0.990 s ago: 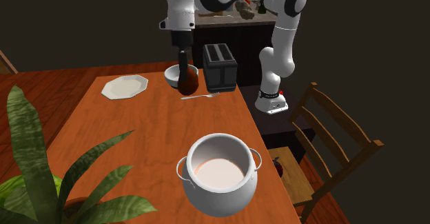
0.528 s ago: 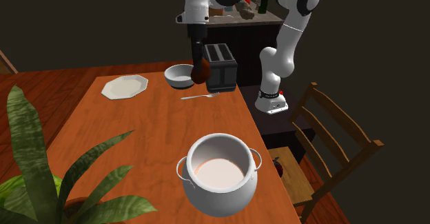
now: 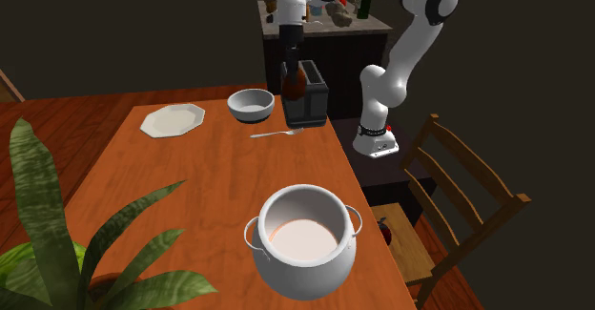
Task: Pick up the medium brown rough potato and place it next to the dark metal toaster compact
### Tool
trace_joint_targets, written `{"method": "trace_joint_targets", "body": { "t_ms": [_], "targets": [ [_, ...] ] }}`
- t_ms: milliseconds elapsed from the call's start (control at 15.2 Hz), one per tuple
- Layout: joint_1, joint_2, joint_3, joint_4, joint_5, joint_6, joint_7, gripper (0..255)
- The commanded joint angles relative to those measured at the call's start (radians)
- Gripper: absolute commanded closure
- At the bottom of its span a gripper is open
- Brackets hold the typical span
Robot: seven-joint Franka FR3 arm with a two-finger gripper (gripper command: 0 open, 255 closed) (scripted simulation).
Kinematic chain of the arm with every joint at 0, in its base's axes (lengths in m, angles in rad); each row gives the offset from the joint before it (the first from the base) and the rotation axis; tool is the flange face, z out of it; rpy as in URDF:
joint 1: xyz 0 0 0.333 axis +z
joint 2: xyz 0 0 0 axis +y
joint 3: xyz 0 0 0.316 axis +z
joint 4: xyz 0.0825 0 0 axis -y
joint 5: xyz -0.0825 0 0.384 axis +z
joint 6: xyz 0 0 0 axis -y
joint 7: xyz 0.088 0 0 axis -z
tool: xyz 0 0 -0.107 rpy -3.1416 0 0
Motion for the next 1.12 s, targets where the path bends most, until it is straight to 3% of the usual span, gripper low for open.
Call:
{"method": "trace_joint_targets", "body": {
  "t_ms": [0,198,1056],
  "targets": [
    [-0.013,-0.050,-0.031,-0.030,-0.014,-0.032,-0.030,255],
    [-0.040,-0.145,-0.091,-0.089,-0.049,-0.088,-0.088,255],
    [-0.043,-0.164,-0.085,-0.273,-0.038,0.071,-0.134,255]
  ]
}}
